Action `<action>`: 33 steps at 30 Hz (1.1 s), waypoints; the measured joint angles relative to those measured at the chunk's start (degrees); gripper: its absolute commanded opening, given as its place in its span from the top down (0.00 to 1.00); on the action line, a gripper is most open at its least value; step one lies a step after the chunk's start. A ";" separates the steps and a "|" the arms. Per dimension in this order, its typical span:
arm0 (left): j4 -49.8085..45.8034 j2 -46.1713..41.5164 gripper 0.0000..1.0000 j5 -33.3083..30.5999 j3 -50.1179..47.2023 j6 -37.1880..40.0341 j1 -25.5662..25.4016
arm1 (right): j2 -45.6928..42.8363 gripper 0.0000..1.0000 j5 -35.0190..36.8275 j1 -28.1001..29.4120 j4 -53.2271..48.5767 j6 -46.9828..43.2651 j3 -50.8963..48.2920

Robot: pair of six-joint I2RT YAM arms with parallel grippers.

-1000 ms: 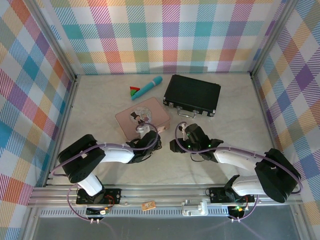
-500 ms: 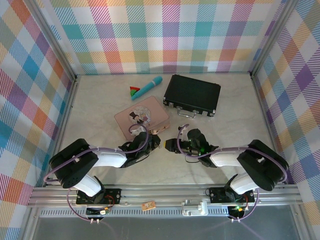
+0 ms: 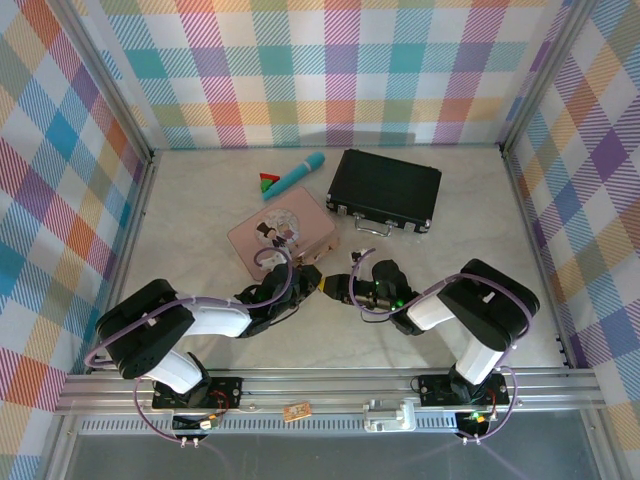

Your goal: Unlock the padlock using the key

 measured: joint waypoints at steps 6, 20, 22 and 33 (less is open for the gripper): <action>1.92 -0.90 1.00 -0.44 -0.81 -0.59 0.00 | 1.99 0.65 -0.57 0.00 4.13 2.32 0.00; 4.35 -1.53 1.00 -2.51 -2.64 -1.46 0.11 | 7.72 0.71 -1.46 0.00 14.12 9.94 -0.04; 4.79 -1.84 1.00 -2.62 -2.78 -1.68 0.11 | 7.76 0.65 -1.44 0.00 14.60 10.82 -0.04; 4.98 -4.76 1.00 -3.85 -3.74 -1.99 0.15 | 8.63 0.69 -1.81 0.07 17.00 12.57 0.35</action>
